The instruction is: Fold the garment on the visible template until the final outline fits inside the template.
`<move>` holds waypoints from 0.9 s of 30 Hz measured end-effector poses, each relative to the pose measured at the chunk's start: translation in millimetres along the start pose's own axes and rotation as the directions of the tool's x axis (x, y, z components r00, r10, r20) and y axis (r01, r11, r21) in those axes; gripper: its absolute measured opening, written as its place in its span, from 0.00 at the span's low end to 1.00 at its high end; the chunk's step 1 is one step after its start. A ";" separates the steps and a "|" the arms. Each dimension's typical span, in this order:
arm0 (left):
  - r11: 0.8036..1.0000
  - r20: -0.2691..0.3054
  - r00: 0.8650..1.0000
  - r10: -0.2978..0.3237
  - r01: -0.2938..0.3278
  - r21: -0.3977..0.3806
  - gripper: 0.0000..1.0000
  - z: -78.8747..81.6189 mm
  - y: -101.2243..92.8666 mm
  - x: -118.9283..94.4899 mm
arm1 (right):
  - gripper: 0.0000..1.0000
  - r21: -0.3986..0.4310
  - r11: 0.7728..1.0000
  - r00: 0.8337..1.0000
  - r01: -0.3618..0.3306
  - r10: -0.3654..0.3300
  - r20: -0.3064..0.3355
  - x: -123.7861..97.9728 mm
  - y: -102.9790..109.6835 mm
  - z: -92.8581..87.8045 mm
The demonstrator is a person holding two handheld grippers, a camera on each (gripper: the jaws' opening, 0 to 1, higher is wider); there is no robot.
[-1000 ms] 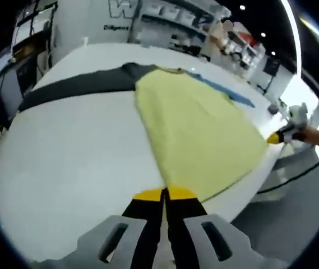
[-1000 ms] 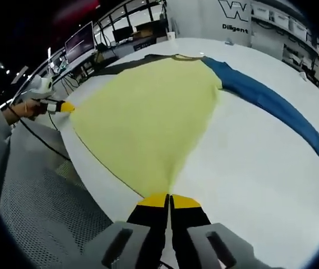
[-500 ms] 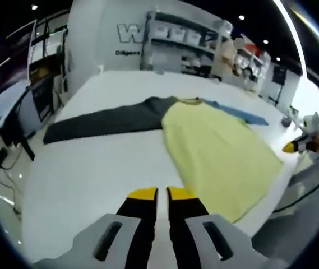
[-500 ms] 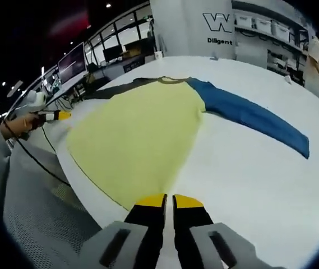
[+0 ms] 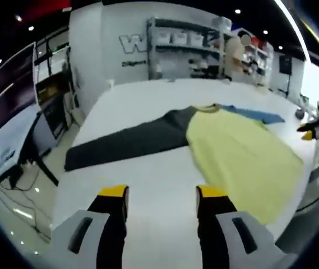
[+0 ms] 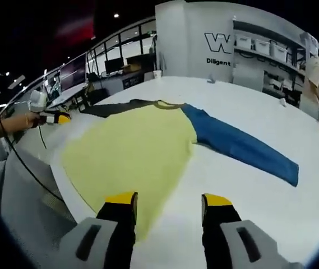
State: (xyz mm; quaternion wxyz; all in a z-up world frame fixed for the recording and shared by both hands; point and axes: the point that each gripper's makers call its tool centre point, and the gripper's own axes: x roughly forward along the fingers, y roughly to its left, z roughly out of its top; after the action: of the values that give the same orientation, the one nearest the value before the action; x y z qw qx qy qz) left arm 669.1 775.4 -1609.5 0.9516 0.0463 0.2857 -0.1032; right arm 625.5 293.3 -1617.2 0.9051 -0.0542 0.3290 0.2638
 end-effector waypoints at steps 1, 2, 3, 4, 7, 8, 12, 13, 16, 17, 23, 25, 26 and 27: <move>1.000 0.003 1.000 0.003 -0.003 0.000 0.54 1.8 1.6 0.2 | 0.48 0.000 1.000 1.000 -0.001 0.001 0.001 -0.6 1.1 0.1; 1.000 0.005 1.000 0.008 -0.008 -0.001 0.54 4.8 4.7 0.8 | 0.49 0.001 1.000 1.000 -0.002 0.002 0.000 -0.7 1.5 0.0; 0.998 -0.007 0.998 0.055 -0.055 0.004 0.53 7.1 17.5 2.6 | 0.51 -0.009 1.000 1.000 0.000 0.000 -0.009 -1.7 2.7 -2.3; 0.998 -0.009 0.998 0.069 -0.069 0.008 0.53 7.6 21.2 3.1 | 0.54 -0.014 1.000 1.000 0.003 -0.003 -0.011 -2.2 2.6 -2.8; 0.996 -0.003 0.996 0.093 -0.093 -0.008 0.62 13.5 36.2 11.7 | 0.58 -0.010 1.000 1.000 0.002 -0.002 -0.018 -4.8 2.4 -5.4; 0.996 0.000 0.996 0.093 -0.093 -0.017 0.65 15.1 38.8 13.6 | 0.58 -0.004 1.000 1.000 0.002 -0.002 -0.015 -6.1 2.7 -5.4; 0.989 0.006 0.992 0.129 -0.128 -0.069 0.74 19.8 60.1 24.7 | 0.58 -0.037 0.999 0.999 0.020 -0.021 -0.046 -13.6 0.9 -11.1; 0.987 0.002 0.990 0.139 -0.138 -0.087 0.75 18.9 66.6 27.7 | 0.58 -0.053 0.998 0.998 0.026 -0.028 -0.051 -15.6 0.4 -12.0; 0.976 -0.016 0.989 0.150 -0.151 -0.154 0.72 14.6 79.4 34.7 | 0.58 -0.022 0.999 0.999 0.026 -0.027 -0.038 -20.9 1.8 -12.0; 0.974 -0.023 0.988 0.151 -0.153 -0.170 0.72 12.8 83.5 37.1 | 0.58 -0.012 1.000 0.999 0.026 -0.026 -0.036 -22.6 1.9 -12.2; 0.962 -0.047 0.981 0.186 -0.192 -0.192 0.66 3.8 115.6 51.3 | 0.54 0.022 0.999 0.997 0.032 -0.030 -0.065 -26.7 1.2 -19.7; 0.959 -0.045 0.979 0.198 -0.203 -0.199 0.65 0.8 124.8 54.5 | 0.54 0.020 0.999 0.997 0.036 -0.034 -0.068 -29.4 0.8 -19.5; 0.948 -0.029 0.979 0.202 -0.203 -0.244 0.65 -0.3 129.7 57.3 | 0.54 0.021 0.999 0.997 0.041 -0.040 -0.068 -30.9 0.1 -19.3; 0.940 -0.024 0.980 0.198 -0.197 -0.280 0.64 -1.2 131.1 59.1 | 0.53 0.023 0.999 0.997 0.042 -0.041 -0.067 -31.2 -0.2 -19.1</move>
State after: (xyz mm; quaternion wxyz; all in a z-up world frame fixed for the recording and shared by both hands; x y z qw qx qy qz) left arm 746.0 893.2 -1639.3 0.9547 -0.0610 0.2892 0.0342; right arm 594.7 274.1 -1612.6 0.8996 -0.0585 0.3608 0.2390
